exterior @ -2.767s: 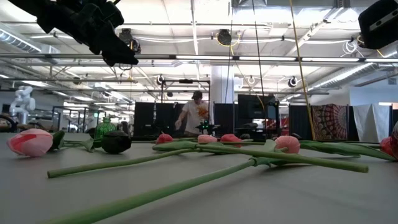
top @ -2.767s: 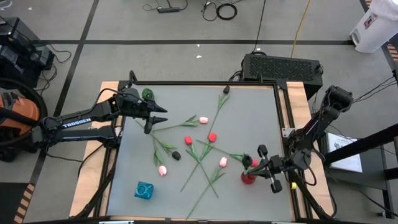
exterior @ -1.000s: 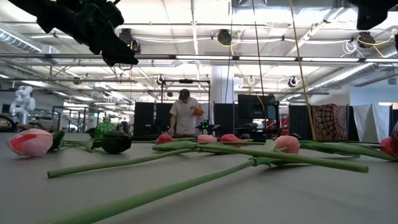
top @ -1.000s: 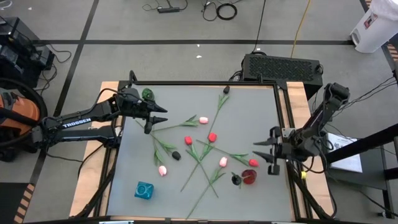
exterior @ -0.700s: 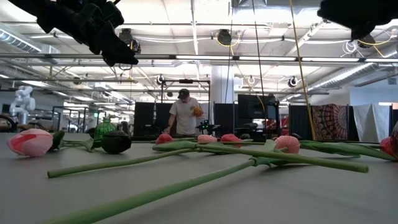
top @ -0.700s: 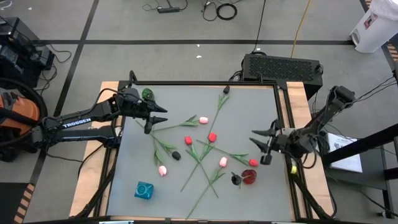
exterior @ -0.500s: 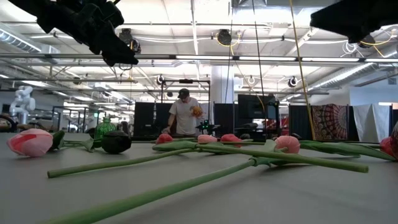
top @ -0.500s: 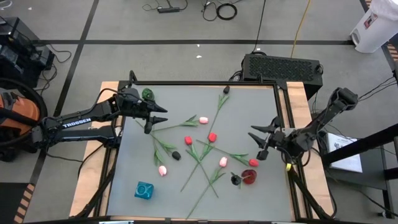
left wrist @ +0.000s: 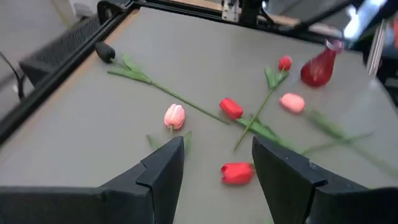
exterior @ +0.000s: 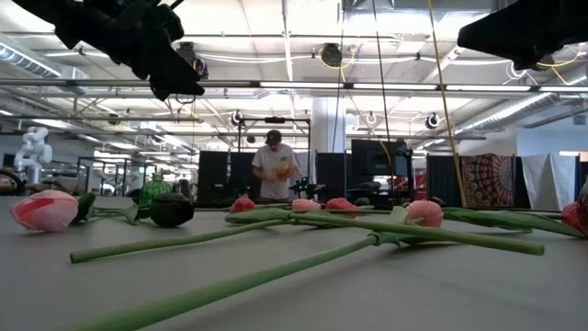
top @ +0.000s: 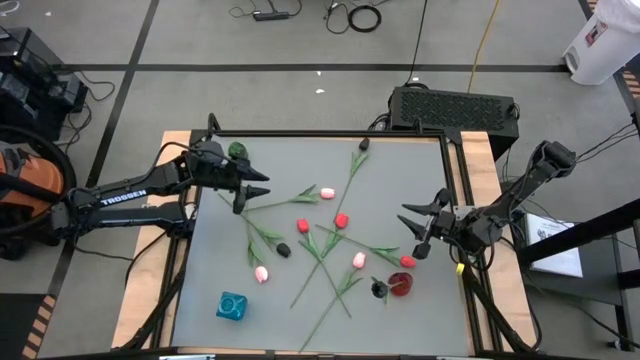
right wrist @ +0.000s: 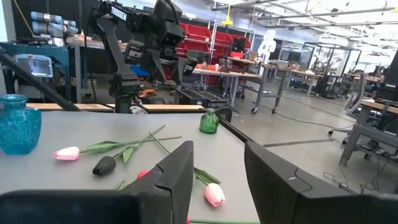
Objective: Sort flowers into vase by color
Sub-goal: Put the top black flower into the red vase
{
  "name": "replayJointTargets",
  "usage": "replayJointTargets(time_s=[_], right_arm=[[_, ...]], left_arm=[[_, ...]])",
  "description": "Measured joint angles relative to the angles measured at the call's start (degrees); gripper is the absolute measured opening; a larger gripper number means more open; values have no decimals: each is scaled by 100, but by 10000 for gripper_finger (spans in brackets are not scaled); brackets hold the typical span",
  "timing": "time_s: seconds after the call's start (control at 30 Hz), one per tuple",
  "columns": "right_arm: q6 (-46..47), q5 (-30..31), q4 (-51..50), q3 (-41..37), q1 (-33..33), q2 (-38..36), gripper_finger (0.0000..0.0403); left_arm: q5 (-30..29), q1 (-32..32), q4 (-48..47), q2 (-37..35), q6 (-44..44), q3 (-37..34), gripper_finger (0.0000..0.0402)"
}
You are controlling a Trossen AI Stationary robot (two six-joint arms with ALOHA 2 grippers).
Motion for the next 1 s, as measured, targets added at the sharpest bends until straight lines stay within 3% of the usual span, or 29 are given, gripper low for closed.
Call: replayJointTargets(time_s=[0.17, 0.33, 0.6, 0.83, 1.0], right_arm=[[0, 1, -65, 0, 1, 0, 135], [0, 2, -394, 0, 0, 0, 135], [-147, 27, -758, 0, 0, 2, 135], [-243, 102, -760, 0, -37, 2, 135], [457, 198, -637, 0, -366, -22, 135]], left_arm=[[-10, -1, 601, 13, -317, -2, 197], [-348, 1, 1775, 229, -1549, -2, 197], [-1655, 1, 2268, 945, -2595, 0, 197], [-1656, -7, 2277, 1734, -2769, 223, 197], [-1171, -10, 2284, 2043, -2708, 497, 197]])
